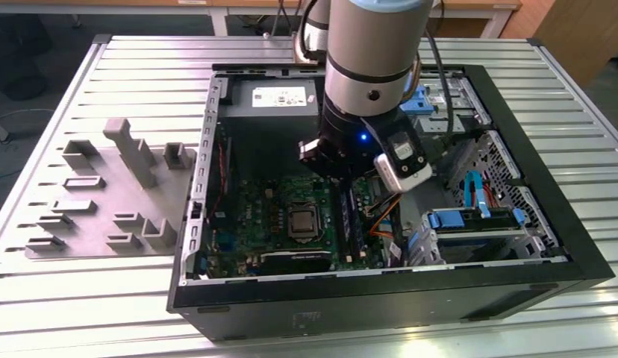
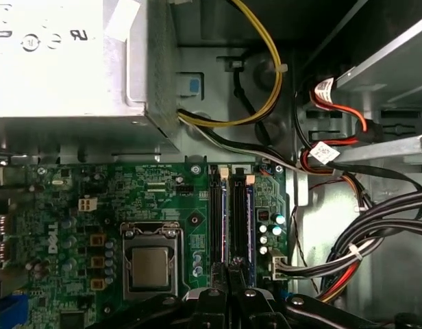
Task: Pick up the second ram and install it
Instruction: 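Insert the second ram into the second slot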
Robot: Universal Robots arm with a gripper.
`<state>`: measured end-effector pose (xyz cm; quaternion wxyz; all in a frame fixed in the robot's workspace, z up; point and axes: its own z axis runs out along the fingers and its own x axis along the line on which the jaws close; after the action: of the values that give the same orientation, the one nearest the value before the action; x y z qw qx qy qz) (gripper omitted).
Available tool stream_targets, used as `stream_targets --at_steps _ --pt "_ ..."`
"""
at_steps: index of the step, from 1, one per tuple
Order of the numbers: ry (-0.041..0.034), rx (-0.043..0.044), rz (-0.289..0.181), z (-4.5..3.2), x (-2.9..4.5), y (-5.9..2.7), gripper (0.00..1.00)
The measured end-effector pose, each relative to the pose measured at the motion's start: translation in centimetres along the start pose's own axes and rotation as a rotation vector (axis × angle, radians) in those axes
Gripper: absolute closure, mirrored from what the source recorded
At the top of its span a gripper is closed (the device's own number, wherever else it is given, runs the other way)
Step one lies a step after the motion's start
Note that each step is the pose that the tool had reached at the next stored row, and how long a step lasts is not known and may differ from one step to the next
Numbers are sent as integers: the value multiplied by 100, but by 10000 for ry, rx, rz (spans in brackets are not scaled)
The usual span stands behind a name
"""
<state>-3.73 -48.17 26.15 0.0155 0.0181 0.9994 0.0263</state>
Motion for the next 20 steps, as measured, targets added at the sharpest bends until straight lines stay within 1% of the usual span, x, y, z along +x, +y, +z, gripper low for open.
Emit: stream_targets --at_steps 4,14,20 --pt "-1 -1 -10 55 2 -3 87" --pt "15 -11 -341 147 -2 -8 87" --pt "15 -27 -342 239 -2 -13 87"
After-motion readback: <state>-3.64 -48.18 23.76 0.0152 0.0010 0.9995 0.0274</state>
